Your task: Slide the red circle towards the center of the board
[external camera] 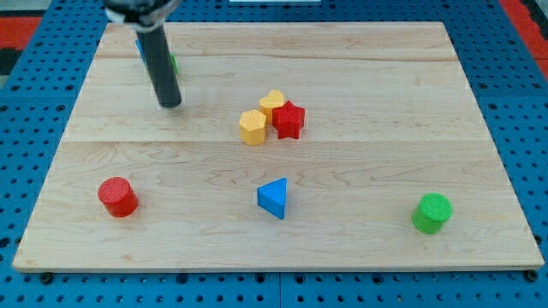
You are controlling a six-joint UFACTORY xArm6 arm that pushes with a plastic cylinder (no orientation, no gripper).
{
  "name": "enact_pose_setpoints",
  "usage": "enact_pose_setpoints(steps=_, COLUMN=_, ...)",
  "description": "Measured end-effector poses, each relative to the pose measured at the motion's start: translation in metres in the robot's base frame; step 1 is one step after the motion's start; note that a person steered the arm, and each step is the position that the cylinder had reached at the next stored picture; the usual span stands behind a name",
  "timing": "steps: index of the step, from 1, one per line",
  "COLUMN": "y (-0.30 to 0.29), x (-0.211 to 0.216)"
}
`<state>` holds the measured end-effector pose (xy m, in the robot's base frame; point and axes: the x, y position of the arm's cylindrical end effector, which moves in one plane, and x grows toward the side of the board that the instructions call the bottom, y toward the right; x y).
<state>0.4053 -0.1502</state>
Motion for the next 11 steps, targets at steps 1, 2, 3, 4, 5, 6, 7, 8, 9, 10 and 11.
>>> enact_pose_setpoints(steps=1, y=0.027, x=0.065)
enact_pose_setpoints(steps=2, y=0.046, x=0.092)
enact_pose_setpoints(steps=3, y=0.048, x=0.092)
enact_pose_setpoints(steps=4, y=0.052, x=0.097)
enact_pose_setpoints(steps=5, y=0.051, x=0.115)
enact_pose_setpoints(steps=6, y=0.036, x=0.159)
enact_pose_setpoints(steps=7, y=-0.015, x=0.173)
enact_pose_setpoints(steps=8, y=-0.086, x=0.164)
enact_pose_setpoints(steps=9, y=-0.082, x=0.155)
enact_pose_setpoints(steps=10, y=-0.045, x=0.151)
enact_pose_setpoints(steps=11, y=-0.007, x=0.147)
